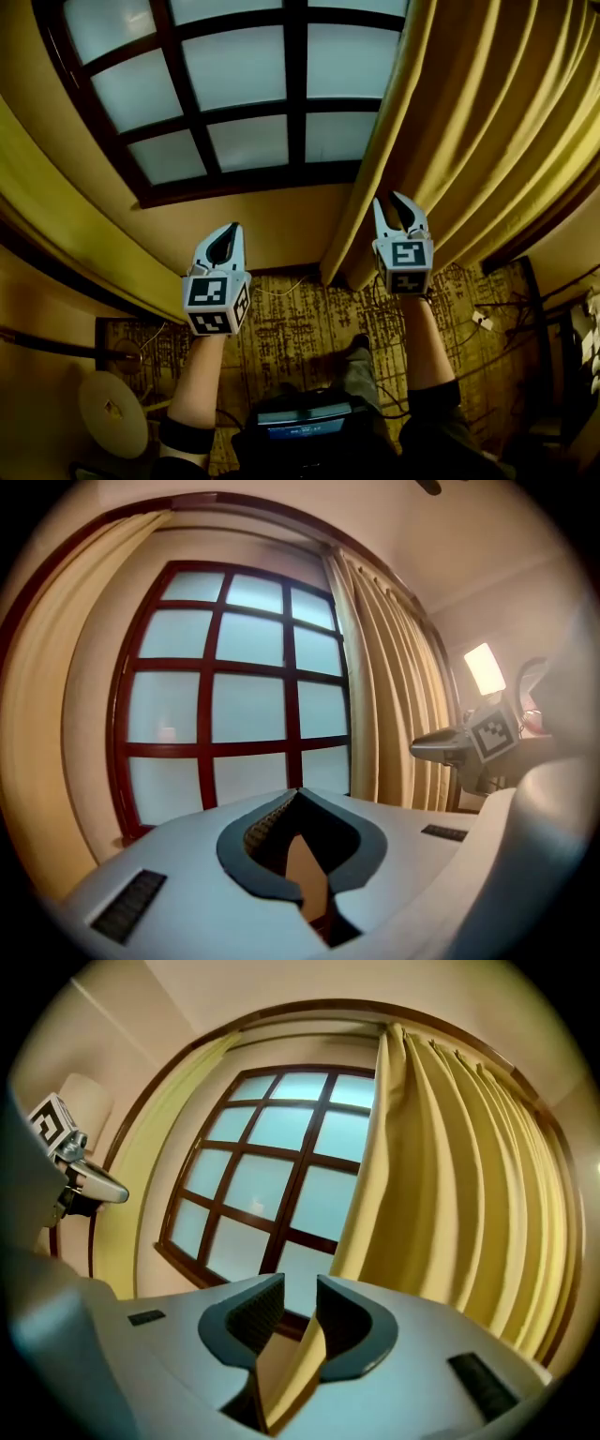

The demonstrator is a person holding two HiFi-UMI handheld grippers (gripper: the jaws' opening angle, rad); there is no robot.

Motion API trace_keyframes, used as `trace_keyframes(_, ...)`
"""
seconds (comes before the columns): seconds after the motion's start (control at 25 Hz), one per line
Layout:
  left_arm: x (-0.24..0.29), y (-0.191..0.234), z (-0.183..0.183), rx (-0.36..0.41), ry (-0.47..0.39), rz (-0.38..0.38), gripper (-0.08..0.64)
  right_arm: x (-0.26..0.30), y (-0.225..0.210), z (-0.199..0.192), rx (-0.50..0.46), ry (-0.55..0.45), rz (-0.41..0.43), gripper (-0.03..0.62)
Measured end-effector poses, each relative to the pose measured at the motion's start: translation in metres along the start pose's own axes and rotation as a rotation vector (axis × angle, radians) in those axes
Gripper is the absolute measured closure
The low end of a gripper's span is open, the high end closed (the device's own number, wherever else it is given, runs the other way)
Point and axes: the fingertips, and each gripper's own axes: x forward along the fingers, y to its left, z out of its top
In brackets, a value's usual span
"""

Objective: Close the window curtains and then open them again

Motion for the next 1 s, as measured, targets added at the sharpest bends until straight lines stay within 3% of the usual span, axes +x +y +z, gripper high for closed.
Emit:
trace_keyframes(0.08,-0.01,0.006,-0.009,-0.007,0.021,-0.005,0.56,-0.015,0.011,-0.023,0.048,0.071,-0.018,0.513)
trace_keyframes(0.32,-0.031,0.001,-0.038,-0.053,0.077,0.017,0.56,-0.05,0.031,-0.075,0.148,0.178,0.033,0.565)
trace_keyframes(0.52,-0.042,-0.016,-0.069,-0.069,0.13,0.058,0.56,-0.066,0.039,-0.111,0.186,0.189,0.119,0.577)
trace_keyframes(0.72,-0.059,-0.031,-0.095,-0.083,0.173,0.095,0.56,-0.088,0.044,-0.163,0.238,0.287,0.169,0.577)
trace_keyframes(1.0,-0.082,-0.047,-0.126,-0.105,0.239,0.105,0.56,-0.123,0.055,-0.191,0.278,0.334,0.212,0.577)
